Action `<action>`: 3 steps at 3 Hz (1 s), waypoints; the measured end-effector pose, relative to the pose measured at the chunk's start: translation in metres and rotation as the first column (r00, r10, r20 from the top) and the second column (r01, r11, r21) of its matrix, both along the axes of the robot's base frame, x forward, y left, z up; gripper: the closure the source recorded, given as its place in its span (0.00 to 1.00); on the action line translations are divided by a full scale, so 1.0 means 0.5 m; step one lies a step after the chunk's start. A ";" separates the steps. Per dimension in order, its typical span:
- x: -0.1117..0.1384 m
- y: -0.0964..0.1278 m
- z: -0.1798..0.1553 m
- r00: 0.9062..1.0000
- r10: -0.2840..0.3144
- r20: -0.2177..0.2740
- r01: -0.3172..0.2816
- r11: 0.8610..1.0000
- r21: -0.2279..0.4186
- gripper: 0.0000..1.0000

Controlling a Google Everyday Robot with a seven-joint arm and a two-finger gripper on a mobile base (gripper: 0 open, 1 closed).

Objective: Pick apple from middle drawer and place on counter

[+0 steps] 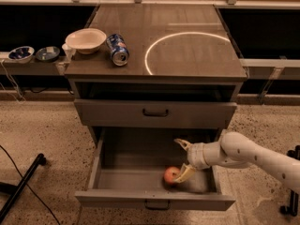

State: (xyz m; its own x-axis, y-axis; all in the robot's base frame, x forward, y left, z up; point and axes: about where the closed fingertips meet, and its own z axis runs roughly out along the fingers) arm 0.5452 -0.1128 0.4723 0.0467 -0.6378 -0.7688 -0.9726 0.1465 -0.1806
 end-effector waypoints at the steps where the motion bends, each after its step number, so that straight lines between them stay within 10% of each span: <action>1: 0.007 -0.008 -0.052 1.000 0.000 -0.012 -0.001 1.000 -0.014 0.16; 3: 0.003 -0.012 -0.148 0.998 0.032 -0.062 -0.031 0.999 0.011 0.15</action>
Offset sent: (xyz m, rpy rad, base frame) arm 0.0064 -0.0146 -0.0766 0.0026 0.0620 0.0126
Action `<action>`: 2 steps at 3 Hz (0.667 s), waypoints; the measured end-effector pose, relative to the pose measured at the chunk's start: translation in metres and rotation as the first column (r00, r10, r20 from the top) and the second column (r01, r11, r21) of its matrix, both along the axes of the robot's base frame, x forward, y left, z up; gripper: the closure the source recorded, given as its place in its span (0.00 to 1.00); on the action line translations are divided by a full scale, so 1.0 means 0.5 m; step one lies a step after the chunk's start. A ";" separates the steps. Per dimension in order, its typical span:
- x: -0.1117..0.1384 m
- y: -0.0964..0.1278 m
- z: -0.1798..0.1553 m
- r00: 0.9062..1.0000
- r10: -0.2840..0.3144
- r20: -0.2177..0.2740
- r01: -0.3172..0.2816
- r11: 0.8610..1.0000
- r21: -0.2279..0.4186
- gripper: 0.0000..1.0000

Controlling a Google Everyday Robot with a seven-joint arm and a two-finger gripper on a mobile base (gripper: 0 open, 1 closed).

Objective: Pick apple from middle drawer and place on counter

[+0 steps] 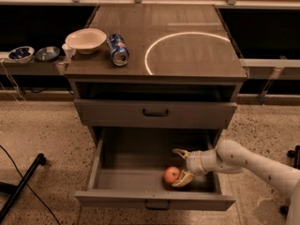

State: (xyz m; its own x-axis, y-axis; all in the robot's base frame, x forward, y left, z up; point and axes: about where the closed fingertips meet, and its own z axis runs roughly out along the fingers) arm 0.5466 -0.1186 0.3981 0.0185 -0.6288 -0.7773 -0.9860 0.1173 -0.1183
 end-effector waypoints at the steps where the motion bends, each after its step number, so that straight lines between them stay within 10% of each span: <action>1: -0.006 -0.001 -0.021 1.000 0.014 -0.010 -0.014 1.000 0.002 0.28; 2: -0.012 0.000 -0.032 0.999 0.041 -0.018 -0.041 0.999 0.004 0.51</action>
Offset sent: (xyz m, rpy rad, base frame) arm -0.0075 -0.0041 -0.0208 0.0015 0.0243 0.0670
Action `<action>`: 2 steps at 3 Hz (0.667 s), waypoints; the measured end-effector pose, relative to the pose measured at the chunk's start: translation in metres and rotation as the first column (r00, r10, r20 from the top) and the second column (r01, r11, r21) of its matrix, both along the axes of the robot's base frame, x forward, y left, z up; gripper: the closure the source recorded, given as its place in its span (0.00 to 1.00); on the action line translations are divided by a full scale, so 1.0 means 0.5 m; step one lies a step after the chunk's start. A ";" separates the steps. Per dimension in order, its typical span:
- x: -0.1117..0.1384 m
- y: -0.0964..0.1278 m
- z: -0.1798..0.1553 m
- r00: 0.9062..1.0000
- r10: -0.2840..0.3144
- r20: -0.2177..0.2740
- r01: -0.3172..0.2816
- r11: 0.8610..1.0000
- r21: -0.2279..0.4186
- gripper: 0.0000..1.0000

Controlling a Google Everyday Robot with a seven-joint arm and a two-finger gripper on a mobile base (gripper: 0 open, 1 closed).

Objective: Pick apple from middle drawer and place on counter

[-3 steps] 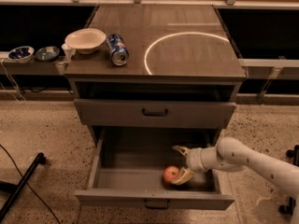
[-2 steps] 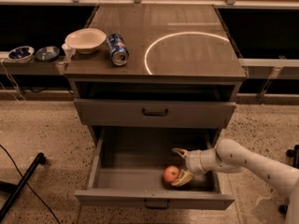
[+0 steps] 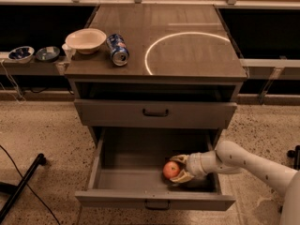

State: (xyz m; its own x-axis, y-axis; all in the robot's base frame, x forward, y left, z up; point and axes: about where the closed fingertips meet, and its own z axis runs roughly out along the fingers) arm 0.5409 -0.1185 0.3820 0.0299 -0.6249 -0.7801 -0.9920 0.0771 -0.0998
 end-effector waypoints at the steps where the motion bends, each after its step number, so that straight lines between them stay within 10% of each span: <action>1: -0.003 -0.009 -0.007 1.000 -0.002 -0.005 0.002 1.000 -0.028 0.75; 2: -0.003 -0.014 -0.005 1.000 -0.004 -0.005 0.004 0.999 -0.051 0.97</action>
Offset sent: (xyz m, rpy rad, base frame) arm 0.0002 -0.0158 0.0010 -0.0831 0.0005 -0.0145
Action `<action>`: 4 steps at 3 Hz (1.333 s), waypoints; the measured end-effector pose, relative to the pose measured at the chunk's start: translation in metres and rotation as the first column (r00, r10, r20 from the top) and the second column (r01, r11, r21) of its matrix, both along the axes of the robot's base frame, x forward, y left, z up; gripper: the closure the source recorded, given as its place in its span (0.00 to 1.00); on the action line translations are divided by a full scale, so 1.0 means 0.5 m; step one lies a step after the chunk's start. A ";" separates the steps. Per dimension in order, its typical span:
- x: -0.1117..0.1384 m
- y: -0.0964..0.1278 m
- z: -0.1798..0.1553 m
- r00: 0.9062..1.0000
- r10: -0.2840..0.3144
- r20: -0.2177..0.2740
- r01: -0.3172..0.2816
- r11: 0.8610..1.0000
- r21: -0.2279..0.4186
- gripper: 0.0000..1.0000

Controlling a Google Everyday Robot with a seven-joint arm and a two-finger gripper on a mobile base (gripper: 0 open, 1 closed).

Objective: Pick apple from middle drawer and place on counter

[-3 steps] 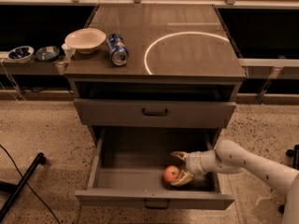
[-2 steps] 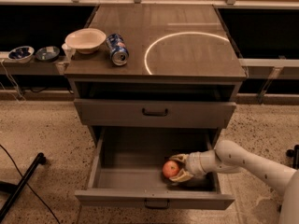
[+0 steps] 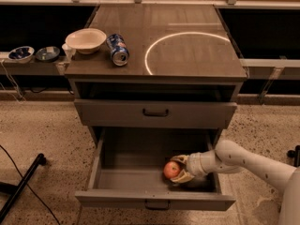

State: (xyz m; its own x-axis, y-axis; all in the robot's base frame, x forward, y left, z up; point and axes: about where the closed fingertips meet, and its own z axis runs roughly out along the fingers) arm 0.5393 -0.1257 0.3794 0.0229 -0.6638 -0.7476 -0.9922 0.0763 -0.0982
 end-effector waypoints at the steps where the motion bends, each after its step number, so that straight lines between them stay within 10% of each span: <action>1: 0.000 0.000 0.000 1.000 0.000 0.000 0.000 1.000 0.000 1.00; 2: -0.010 -0.001 0.086 0.998 0.001 0.070 -0.007 0.995 0.095 1.00; 4: -0.085 -0.004 0.466 0.959 0.014 0.284 -0.084 0.968 0.236 1.00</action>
Offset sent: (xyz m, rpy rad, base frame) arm -0.0329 -0.0219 0.2294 0.4766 -0.3568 0.0131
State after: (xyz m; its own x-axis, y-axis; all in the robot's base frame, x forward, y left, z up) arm 0.4966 -0.1275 0.6122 0.2811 -0.4552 -0.8448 -0.9309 0.0845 -0.3553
